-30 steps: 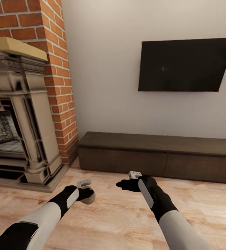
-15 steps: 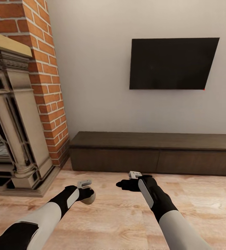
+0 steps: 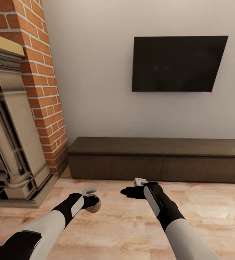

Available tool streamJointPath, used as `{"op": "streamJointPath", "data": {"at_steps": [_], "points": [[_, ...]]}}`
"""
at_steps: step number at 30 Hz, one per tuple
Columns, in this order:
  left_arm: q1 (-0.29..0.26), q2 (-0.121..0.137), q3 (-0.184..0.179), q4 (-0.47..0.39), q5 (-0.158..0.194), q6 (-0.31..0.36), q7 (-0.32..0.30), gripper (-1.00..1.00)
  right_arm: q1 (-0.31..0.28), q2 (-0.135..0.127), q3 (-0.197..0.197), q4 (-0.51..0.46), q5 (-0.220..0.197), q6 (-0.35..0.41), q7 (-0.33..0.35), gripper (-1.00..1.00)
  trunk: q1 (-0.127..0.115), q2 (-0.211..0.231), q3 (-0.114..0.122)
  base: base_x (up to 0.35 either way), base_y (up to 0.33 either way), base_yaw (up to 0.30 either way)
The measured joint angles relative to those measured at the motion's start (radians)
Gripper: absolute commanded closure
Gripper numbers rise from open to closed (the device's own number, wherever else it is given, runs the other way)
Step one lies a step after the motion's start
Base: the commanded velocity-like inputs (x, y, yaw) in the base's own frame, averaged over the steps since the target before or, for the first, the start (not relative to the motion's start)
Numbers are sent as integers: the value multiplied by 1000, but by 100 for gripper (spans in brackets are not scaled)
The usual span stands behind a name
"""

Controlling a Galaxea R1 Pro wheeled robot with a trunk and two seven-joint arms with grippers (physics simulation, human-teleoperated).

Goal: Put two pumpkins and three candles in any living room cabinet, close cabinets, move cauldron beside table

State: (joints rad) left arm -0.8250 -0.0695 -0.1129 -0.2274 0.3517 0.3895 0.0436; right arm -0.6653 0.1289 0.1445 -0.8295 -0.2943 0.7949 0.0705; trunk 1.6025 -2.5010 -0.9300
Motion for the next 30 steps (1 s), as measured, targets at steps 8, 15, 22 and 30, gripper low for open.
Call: {"op": "streamJointPath", "data": {"at_steps": [8,15,22,30], "points": [[0,0,0,1,0,0,0,100,0,0,0,0,0,0,1,-100,0,0,1,264,-171,-213],[0,0,0,6,0,-1,0,100,0,0,0,0,0,1,1,-100,0,0,4,266,-178,-206],[0,-1,0,7,0,-1,0,100,0,0,0,0,0,0,0,-100,0,0,4,45,-30,-16],[0,9,-9,23,-2,0,3,100,-15,3,17,15,-9,4,3,-100,0,0,4,2,-1,-1]]}}
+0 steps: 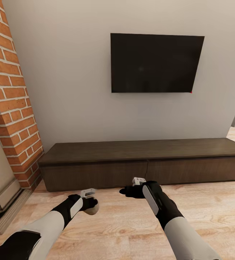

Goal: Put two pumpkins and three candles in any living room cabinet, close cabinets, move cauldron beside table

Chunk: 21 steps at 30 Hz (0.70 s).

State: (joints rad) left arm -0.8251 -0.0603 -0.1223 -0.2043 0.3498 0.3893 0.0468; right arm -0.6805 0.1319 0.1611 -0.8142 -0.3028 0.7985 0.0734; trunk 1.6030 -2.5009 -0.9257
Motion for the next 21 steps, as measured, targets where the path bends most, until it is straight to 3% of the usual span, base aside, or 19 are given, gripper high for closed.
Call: {"op": "streamJointPath", "data": {"at_steps": [7,14,21], "points": [[-1,35,3,16,8,-1,-6,100,34,-9,-28,36,-4,-2,5,-100,0,0,0,0,0,118],[-1,39,8,13,13,-2,-9,100,70,-9,-29,60,-4,-3,5,-100,0,0,0,0,0,272],[-2,40,10,-18,15,0,-13,100,70,-9,-30,66,-4,-3,4,-100,0,0,0,0,0,39]]}}
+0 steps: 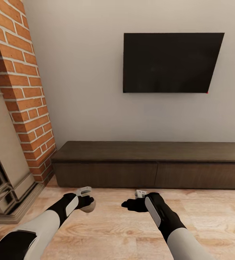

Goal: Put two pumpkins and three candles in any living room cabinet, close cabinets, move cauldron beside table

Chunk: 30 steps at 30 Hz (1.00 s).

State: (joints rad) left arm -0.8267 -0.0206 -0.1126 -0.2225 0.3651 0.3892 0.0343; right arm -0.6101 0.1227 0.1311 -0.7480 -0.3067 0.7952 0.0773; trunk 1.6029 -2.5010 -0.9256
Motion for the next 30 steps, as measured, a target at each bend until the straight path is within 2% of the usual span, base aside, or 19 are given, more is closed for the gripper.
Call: {"op": "streamJointPath", "data": {"at_steps": [3,5,9,18,20,24,30], "points": [[0,1,0,-18,0,3,-1,100,0,0,-2,0,-2,-8,0,-100,0,0,0,0,0,2],[0,1,0,-71,4,4,-2,100,0,0,-3,0,-2,-38,1,-100,0,0,0,0,0,0],[0,1,-2,-113,5,20,-2,100,0,0,-3,0,-1,-64,3,-100,0,0,0,0,0,0],[0,1,-3,-246,6,138,0,100,1,0,-2,0,-1,-70,4,-100,0,0,0,0,0,0],[0,4,-3,-315,6,184,0,100,1,0,-2,0,-1,-72,4,-100,0,0,0,0,0,0],[0,11,4,-395,5,254,2,100,1,0,-3,0,-2,-72,4,-100,0,0,0,0,0,0],[1,12,25,-442,5,289,3,100,1,0,-3,2,-2,-72,4,-100,0,0,0,0,0,0]]}}
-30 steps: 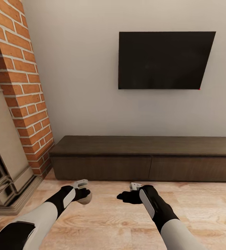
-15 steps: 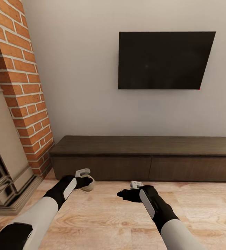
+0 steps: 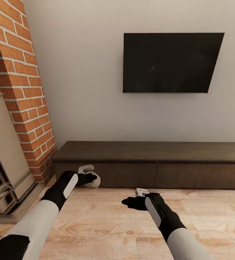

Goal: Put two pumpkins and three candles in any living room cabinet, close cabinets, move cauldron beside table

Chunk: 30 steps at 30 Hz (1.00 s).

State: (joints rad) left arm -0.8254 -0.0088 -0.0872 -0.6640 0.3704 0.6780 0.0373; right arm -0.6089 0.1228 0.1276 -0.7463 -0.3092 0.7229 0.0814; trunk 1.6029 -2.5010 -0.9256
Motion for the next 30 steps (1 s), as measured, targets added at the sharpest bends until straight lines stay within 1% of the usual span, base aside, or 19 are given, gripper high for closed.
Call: {"op": "streamJointPath", "data": {"at_steps": [4,6,7,8,11,12,14,17,18,20,22,24,25,28,29,30], "points": [[-1,-2,5,-10,2,7,0,100,0,0,0,0,0,-1,0,-100,0,0,0,0,0,0],[-3,-2,5,-10,18,10,-1,100,0,0,0,1,0,-1,0,-100,0,0,0,0,0,0],[-5,-2,5,-11,44,24,-1,100,0,0,1,1,0,-1,0,-100,0,0,0,0,0,0],[-5,-1,5,-11,55,31,-1,100,0,0,1,1,0,-1,0,-100,0,0,0,0,0,0],[-7,-1,7,-11,140,60,0,100,0,0,0,6,0,-1,0,-100,0,0,0,0,0,0],[-7,-1,8,-11,163,64,0,100,0,0,0,9,0,-2,0,-100,0,0,0,0,0,0],[-8,-1,8,-11,189,69,0,100,0,0,0,15,-1,-2,0,-100,0,0,0,0,0,0],[-9,-1,9,-21,203,77,0,100,0,0,0,20,0,-13,0,-100,0,0,0,0,0,0],[-10,-1,9,-33,206,84,0,100,0,0,0,23,2,-31,1,-100,0,0,0,0,0,0],[-11,-2,9,-80,211,120,2,100,0,0,0,48,5,-87,2,-100,0,0,0,0,0,0],[-11,-4,8,-129,213,163,4,100,0,0,-1,71,5,-126,3,-100,0,0,0,0,0,0],[-12,-5,8,-155,208,190,5,100,0,0,-2,79,6,-141,4,-100,0,0,0,0,0,0],[-13,-6,8,-162,212,196,5,100,0,0,-2,81,6,-144,4,-100,0,0,0,0,0,0],[-31,-7,9,-176,211,213,6,100,0,0,-2,85,6,-152,4,-100,0,0,0,0,0,0],[-47,-8,10,-180,210,217,6,100,0,0,-2,86,6,-153,4,-100,0,0,0,0,0,0],[-57,-8,10,-182,224,219,6,100,0,0,-2,86,6,-154,4,-100,0,0,0,0,0,0]]}}
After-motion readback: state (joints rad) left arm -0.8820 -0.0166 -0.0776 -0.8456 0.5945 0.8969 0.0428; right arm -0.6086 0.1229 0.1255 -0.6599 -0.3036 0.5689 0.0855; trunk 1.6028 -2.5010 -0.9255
